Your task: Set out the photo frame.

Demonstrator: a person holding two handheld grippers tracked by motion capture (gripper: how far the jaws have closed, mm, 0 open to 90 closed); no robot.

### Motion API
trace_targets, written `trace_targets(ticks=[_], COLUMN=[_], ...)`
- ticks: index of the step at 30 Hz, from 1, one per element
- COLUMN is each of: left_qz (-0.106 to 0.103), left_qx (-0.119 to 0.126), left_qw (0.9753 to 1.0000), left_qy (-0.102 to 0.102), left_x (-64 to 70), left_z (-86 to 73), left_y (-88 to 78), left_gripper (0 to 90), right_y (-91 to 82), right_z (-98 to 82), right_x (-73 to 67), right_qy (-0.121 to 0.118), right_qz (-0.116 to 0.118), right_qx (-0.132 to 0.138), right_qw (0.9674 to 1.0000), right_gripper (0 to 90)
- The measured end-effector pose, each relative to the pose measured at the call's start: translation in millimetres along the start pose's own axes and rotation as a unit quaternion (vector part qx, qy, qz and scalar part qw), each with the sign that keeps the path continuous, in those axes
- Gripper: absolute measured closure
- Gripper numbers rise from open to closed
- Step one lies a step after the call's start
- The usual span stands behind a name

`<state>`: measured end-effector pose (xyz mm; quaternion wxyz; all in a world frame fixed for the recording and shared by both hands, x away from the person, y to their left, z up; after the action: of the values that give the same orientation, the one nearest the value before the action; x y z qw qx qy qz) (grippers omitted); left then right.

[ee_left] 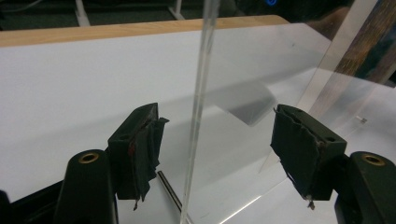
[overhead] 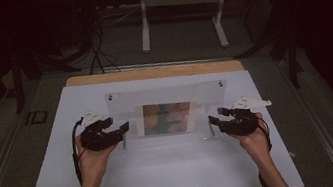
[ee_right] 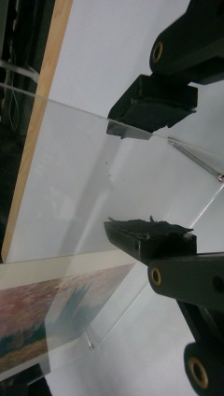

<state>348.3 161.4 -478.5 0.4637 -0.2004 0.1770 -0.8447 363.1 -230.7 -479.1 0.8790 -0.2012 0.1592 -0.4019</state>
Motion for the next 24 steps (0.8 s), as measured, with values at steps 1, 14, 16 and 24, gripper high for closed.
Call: trace_targets(ticks=[1, 14, 16, 24], left_qz=[-0.001, -0.002, -0.002, -0.016], left_qx=[0.001, 0.001, -0.001, 0.008], left_qw=[1.0000, 1.0000, 1.0000, 0.9998], left_qy=[0.000, -0.001, 0.001, -0.001], left_x=[-0.2, 0.7, 0.8, -5.0], left_z=[-0.2, -0.2, -0.1, 4.3], left_y=[0.1, 1.0, 0.6, -14.1], left_gripper=[32.5, 32.5, 32.5, 32.5], right_y=[0.0, -1.7, -1.4, -10.0], right_z=[-0.1, -1.2, -1.3, -1.4], right_x=[-0.2, 0.6, 0.7, 8.0], right_qy=[0.000, 0.002, 0.004, 0.000], right_qz=[-0.002, 0.002, 0.006, 0.014], right_qx=[0.000, 0.002, 0.001, -0.013], right_qw=[1.0000, 1.0000, 1.0000, 0.9998], right_gripper=[47.0, 48.9, 47.9, 45.8])
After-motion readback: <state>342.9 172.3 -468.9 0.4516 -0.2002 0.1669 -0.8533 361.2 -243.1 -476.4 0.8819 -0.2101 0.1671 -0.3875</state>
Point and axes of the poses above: each handheld gripper's, and its own axes: y roughly forward along the jaws, z roughly out of its top, x roughly to its right, the point moved 4 cm from there along y, roughly forward along the jaws, and after that the axes turned 2 degrees about y, right-handed, at the moved point
